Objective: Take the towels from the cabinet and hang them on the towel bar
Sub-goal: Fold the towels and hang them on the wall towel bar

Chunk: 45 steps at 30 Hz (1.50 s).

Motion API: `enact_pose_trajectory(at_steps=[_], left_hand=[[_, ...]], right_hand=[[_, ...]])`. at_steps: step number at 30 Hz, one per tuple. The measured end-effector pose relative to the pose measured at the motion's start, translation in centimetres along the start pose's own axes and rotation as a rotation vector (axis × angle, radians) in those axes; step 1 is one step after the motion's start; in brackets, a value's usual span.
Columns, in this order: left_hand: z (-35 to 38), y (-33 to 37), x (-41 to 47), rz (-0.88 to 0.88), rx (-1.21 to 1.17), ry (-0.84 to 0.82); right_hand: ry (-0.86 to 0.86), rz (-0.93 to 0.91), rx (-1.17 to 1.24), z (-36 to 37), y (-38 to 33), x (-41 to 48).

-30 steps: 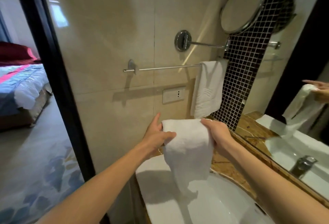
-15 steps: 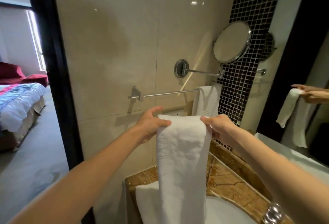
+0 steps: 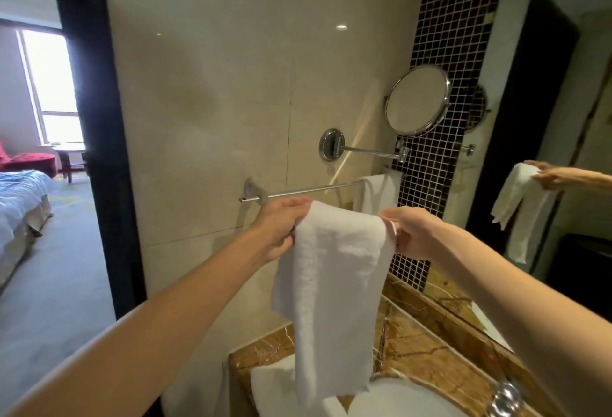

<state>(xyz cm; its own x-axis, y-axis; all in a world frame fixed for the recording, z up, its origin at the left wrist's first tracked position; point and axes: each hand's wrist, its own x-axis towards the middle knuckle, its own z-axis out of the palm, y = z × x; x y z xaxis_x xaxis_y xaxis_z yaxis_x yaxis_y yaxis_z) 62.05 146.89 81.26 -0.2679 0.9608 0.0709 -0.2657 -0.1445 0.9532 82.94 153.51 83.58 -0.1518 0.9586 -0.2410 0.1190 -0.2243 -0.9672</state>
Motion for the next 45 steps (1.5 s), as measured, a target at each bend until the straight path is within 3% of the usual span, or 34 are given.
enact_pose_trajectory(at_steps=[8,16,20,26,37,45], left_hand=[[0.6,0.7,0.3,0.064,0.146,-0.032],[1.4,0.7,1.4,0.119,0.225,-0.006],[1.8,1.0,1.0,0.126,0.262,0.08],[2.1,2.7,-0.1,0.078,0.235,0.073],[3.3,2.3,1.1,-0.031,0.008,0.086],[2.9,3.4,2.1,-0.026,0.117,0.097]], right_hand=[[-0.082,0.169,-0.145,-1.2,-1.5,0.2],[-0.264,0.077,-0.206,-1.2,-2.6,1.0],[-0.204,-0.042,-0.201,-1.0,-2.6,1.4],[-0.14,-0.075,-0.189,-1.6,-3.9,1.9],[-0.004,-0.122,-0.22,-1.3,-4.1,3.1],[-0.237,0.064,-0.063,-2.9,-5.3,3.0]])
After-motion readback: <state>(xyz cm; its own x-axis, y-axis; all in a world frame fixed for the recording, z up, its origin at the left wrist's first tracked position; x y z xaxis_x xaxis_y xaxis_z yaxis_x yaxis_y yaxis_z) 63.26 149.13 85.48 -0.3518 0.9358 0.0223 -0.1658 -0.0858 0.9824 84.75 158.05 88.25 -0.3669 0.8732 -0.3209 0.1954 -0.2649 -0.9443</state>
